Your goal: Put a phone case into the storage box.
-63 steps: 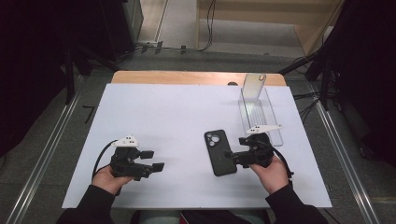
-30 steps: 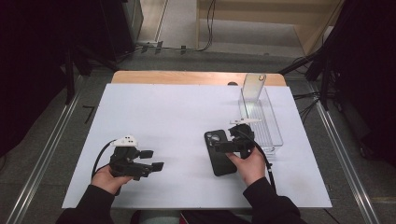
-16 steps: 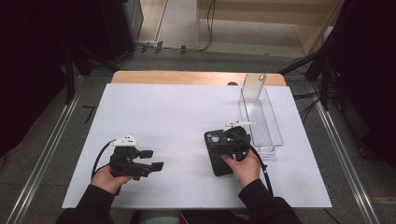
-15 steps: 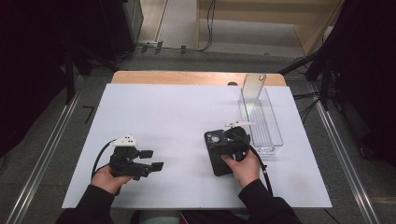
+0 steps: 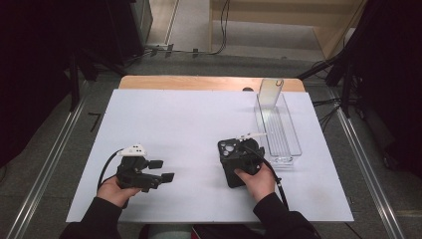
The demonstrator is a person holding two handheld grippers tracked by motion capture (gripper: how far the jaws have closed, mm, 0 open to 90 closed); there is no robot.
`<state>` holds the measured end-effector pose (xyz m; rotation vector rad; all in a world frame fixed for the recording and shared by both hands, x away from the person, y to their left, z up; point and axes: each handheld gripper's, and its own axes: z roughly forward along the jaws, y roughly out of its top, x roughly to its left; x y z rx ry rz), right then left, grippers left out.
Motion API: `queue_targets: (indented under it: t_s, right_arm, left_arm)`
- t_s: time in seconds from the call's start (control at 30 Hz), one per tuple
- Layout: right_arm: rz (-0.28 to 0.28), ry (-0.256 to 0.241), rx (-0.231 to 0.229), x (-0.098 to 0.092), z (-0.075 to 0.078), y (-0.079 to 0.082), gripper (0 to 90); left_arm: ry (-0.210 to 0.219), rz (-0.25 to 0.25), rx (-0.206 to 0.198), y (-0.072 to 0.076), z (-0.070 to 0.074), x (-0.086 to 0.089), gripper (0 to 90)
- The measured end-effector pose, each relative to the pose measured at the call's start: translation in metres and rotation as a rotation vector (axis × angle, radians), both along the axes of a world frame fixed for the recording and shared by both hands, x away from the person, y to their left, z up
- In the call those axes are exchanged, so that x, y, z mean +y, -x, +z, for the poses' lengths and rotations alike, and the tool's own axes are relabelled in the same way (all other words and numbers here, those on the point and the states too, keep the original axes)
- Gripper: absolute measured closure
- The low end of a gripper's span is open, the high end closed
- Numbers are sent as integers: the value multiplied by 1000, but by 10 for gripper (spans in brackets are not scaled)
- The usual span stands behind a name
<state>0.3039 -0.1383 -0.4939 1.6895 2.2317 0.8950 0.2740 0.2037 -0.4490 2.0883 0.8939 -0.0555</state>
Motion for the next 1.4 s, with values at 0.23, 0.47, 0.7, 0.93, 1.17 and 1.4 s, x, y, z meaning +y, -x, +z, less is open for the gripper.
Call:
queue_targets:
  t_s: [0.23,0.47,0.7,0.93,1.17,1.4]
  right_arm:
    - [15,36,24,4,-7,0,0]
    - [26,81,5,9,-14,4,0]
    - [-2,110,-59,10,-18,12,61]
    - [-16,127,-95,13,-22,16,65]
    - [-8,118,-128,8,-23,19,116]
    - [7,116,-113,6,-21,18,132]
  left_arm:
    - [5,-1,-1,0,0,0,281]
    - [3,0,-4,0,0,0,281]
    - [-1,-1,-1,0,0,-1,281]
    - [-2,-2,-1,1,0,-1,281]
    - [2,-1,-2,1,1,-1,281]
    - [4,3,-3,0,1,-1,281]
